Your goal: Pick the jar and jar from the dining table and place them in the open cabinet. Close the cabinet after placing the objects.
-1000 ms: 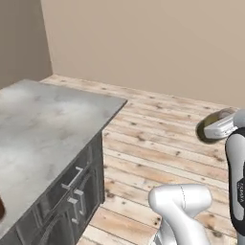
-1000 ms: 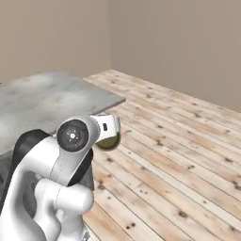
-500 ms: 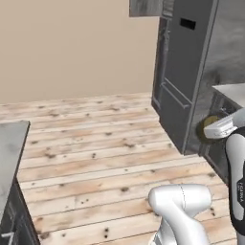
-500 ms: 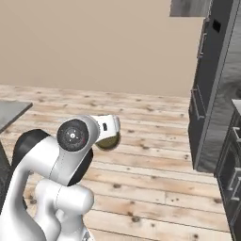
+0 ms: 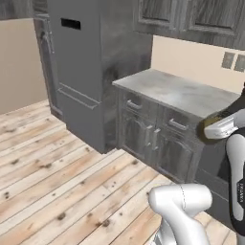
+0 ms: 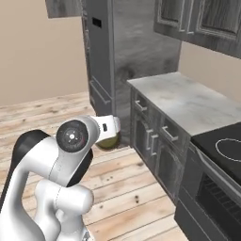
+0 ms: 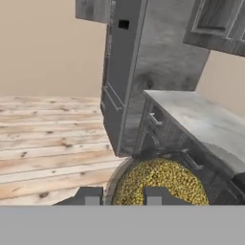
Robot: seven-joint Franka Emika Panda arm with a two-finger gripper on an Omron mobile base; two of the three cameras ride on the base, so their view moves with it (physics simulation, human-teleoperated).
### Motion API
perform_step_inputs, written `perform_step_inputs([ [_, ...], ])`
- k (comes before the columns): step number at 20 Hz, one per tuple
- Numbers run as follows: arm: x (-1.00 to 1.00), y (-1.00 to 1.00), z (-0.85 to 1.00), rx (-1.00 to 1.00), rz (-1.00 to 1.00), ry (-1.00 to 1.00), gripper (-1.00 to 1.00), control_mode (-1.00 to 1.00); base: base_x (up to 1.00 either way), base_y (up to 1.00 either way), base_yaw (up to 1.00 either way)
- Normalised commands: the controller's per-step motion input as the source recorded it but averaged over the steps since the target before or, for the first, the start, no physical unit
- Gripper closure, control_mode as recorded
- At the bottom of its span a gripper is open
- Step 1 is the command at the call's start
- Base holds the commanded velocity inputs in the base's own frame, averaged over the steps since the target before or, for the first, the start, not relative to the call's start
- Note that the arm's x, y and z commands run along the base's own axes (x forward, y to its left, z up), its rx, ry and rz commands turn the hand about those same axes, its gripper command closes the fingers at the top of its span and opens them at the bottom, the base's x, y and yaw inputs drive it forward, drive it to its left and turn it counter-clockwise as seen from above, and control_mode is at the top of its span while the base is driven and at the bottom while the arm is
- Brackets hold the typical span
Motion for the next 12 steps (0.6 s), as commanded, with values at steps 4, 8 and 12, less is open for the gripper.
perform_step_inputs([
  [4,0.0,0.0,0.0,0.0,0.0,0.0,1.0,1.0,0.0,0.29,-0.71],
  [8,0.0,0.0,0.0,0.0,0.0,0.0,1.0,1.0,0.05,0.66,-0.28],
  [12,0.0,0.0,0.0,0.0,0.0,0.0,1.0,1.0,0.23,0.67,0.0],
])
